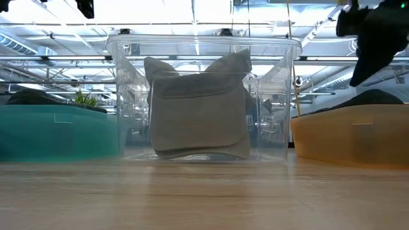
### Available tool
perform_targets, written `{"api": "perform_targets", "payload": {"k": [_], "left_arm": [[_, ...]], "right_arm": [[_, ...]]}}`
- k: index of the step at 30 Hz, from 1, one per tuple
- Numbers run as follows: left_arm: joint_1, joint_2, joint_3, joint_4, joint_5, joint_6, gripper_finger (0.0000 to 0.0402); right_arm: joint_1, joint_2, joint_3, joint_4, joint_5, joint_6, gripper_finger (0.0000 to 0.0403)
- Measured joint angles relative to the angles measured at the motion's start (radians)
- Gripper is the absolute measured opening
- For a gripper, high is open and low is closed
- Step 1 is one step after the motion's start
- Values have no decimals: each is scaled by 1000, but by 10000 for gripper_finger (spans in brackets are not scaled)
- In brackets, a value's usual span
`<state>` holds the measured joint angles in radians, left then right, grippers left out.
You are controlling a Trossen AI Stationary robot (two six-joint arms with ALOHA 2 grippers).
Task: Pick & Place hat
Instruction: Put the black cap into the orange bin
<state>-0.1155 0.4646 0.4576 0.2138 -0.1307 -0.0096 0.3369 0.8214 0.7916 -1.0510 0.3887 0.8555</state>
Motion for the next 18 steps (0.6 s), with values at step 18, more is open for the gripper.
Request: {"api": "perform_targets", "payload": {"k": [18], "left_arm": [[0,0,0,-56,1,-47,127]], "right_arm": [[176,263,5,30,-165,22,6]]}}
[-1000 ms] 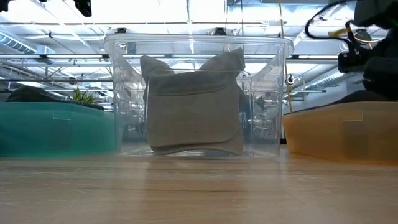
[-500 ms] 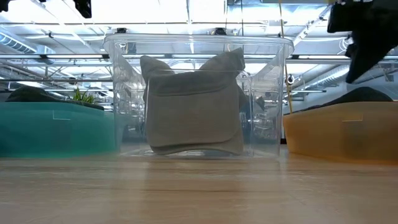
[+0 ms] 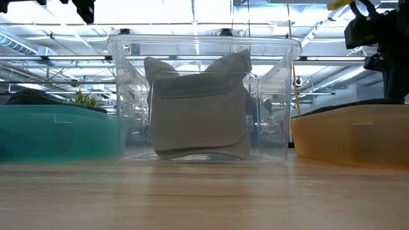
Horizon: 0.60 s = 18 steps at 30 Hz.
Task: Pick & Place hat
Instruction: Put the black cap into the orange bin
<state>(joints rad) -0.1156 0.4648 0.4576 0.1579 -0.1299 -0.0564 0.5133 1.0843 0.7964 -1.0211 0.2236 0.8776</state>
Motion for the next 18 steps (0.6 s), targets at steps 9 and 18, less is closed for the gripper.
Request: {"api": "perform_targets", "payload": {"k": [9,18], "left_arm": [[0,0,0,-27,0,-34,127],[0,0,0,10,0,-33,127]], "right_arm": [[-2,-3,-181,216,70,1,5],[-2,-51,-174,139,155,19,1]]}}
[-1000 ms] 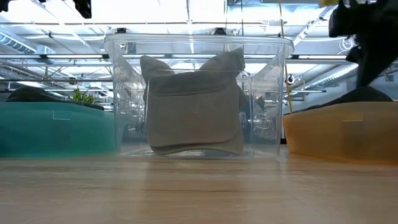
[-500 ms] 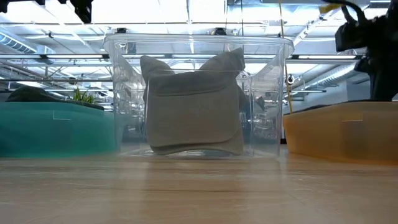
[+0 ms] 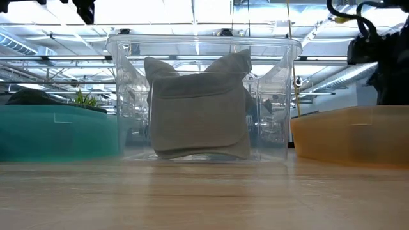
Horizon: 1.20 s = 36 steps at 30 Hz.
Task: Pick & Place hat
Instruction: Put the black cap into the orange bin, then adjust the brown cap
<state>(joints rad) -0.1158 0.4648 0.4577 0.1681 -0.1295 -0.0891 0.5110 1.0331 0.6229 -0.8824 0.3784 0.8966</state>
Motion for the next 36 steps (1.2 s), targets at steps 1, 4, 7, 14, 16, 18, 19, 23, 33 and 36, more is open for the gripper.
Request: {"api": "perform_targets", "payload": {"k": [1,4,7,14,16,18,19,23,33,36], "left_arm": [[0,0,0,16,0,0,127],[0,0,0,62,0,1,127],[-1,0,0,86,0,10,127],[-26,20,3,104,-5,65,127],[-41,59,13,99,-35,98,127],[-57,117,30,96,-75,133,127],[-67,152,44,95,-94,154,127],[-105,311,129,27,-155,220,127],[-150,639,427,-438,-341,190,127],[-150,693,451,-487,-316,152,127]], "right_arm": [[0,-15,16,-27,11,-13,1],[0,-64,78,-84,38,-30,1],[-1,-104,124,-102,41,-53,1],[-1,-132,242,-6,153,-274,12],[-14,-120,267,139,208,-415,13],[-42,-94,277,314,225,-568,12],[-59,-77,278,392,221,-640,11],[-136,10,283,648,219,-845,2],[-322,245,283,884,-67,-914,1],[-350,305,283,860,-119,-888,1]]}}
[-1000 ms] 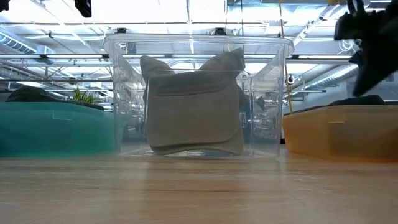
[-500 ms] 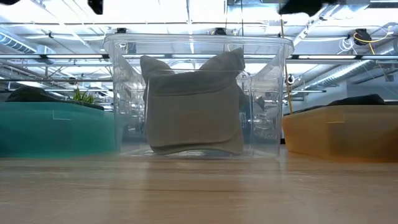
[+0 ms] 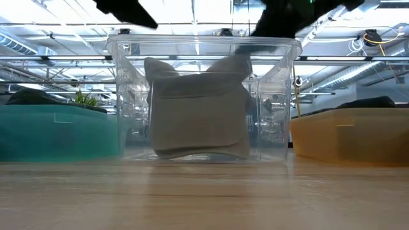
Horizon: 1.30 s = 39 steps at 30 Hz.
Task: Pick & Place hat
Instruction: Adjust the brown cap, then return to Home Position
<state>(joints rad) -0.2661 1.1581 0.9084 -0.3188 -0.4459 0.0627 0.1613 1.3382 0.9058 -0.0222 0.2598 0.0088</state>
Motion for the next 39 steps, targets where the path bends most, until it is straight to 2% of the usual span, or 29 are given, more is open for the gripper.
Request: {"api": "perform_targets", "payload": {"k": [4,19,24,31,34,39], "left_arm": [[-1,58,0,-23,67,-24,127],[55,246,2,-34,77,-105,127],[73,271,4,-14,155,-103,127],[85,224,0,-36,218,-75,127],[84,150,-4,-72,206,-39,127],[85,-41,-2,-90,125,-31,127]], "right_arm": [[-6,42,0,-49,-25,17,1],[-17,46,0,-107,-27,59,1],[-17,45,1,-121,-30,64,1],[-19,43,1,-121,-102,82,1],[-15,3,-3,-134,-104,73,1],[-15,-117,-2,-110,-100,54,6]]}}
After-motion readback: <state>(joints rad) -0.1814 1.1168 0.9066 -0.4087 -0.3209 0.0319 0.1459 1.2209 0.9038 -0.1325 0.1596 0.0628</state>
